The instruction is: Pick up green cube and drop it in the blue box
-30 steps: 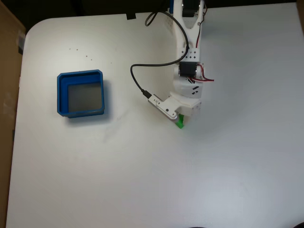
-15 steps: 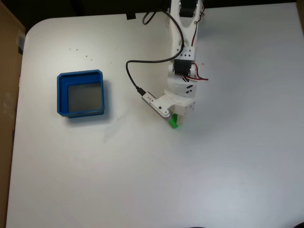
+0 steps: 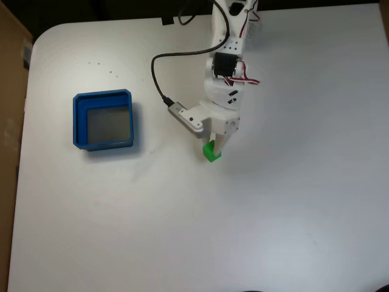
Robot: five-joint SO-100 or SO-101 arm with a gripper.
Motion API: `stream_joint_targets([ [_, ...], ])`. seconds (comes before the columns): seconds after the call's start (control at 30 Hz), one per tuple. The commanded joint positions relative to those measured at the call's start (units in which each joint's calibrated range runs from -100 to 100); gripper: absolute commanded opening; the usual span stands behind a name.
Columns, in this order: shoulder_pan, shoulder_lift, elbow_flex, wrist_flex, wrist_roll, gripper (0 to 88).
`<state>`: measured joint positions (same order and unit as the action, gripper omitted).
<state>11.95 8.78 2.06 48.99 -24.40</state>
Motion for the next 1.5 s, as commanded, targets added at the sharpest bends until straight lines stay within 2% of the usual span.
stream_joint_targets([
  [0.0, 2.6, -7.5, -3.3, -0.3, 0.1, 5.8],
  [0.33, 9.5, -10.8, -3.4, -0.7, 1.3, 5.8],
  [1.03, 27.1, -10.1, -3.5, -1.2, 18.5, 5.8],
  [1.17, 27.6, -9.1, -5.2, -1.2, 19.4, 5.8],
  [1.47, 30.0, 3.0, -21.3, -1.2, 19.4, 5.8],
])
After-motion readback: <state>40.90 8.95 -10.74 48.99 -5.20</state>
